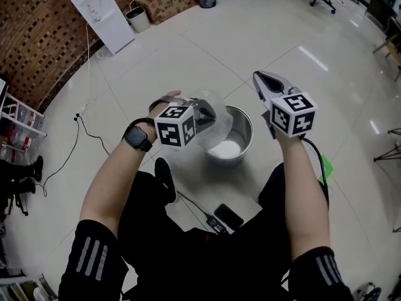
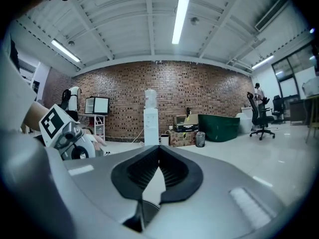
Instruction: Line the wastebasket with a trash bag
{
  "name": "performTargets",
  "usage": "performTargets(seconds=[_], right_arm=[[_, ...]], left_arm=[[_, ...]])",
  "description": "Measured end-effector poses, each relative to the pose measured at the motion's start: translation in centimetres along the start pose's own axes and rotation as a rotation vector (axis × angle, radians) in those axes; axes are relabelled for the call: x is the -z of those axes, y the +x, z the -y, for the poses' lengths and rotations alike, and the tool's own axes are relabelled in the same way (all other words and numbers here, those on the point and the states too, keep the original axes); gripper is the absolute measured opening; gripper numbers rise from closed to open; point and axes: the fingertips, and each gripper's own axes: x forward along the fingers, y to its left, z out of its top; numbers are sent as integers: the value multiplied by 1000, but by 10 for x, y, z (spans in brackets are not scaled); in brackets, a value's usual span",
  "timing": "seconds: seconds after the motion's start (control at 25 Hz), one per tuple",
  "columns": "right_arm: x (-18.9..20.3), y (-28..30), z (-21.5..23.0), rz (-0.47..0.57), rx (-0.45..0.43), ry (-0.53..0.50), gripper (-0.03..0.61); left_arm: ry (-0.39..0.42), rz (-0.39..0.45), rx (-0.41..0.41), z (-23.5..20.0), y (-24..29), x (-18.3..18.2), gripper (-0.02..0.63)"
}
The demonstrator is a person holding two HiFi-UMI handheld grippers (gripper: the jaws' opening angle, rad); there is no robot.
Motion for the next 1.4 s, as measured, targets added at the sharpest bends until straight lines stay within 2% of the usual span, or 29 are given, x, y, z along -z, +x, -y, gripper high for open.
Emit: performTargets(seconds=[0.16, 0.4, 0.56, 0.8, 0.88, 0.92, 1.12, 1.16, 1.28, 1.4], right_arm=[[-5, -2, 7, 16, 15, 11, 7], [-14, -4, 13, 42, 29, 20, 8], [-19, -7, 18, 60, 38, 30, 7], [-22, -12, 24, 62, 39, 24, 8], [-22, -12, 24, 58, 33, 19, 8], [-22, -12, 23, 54, 25, 13, 8], [-9, -8, 14, -7, -48, -11, 9], [-2, -6, 11, -44, -65, -15, 17], [29, 5, -3, -176, -127, -41, 112], [62, 11, -21, -304, -205, -73, 120]], left_arm=[[1, 23, 81, 7, 49, -13, -6], [-28, 16, 225, 35, 143, -11, -6], [-89, 49, 247, 44, 190, -14, -5], [-105, 73, 268, 51, 226, -21, -5], [-90, 73, 264, 50, 229, -22, 5], [-78, 73, 257, 49, 228, -23, 28], [-2, 95, 184, 35, 201, -31, 231], [10, 100, 164, 31, 191, -32, 232], [16, 117, 88, 18, 158, -29, 245], [-32, 123, 12, 5, 123, -14, 245]])
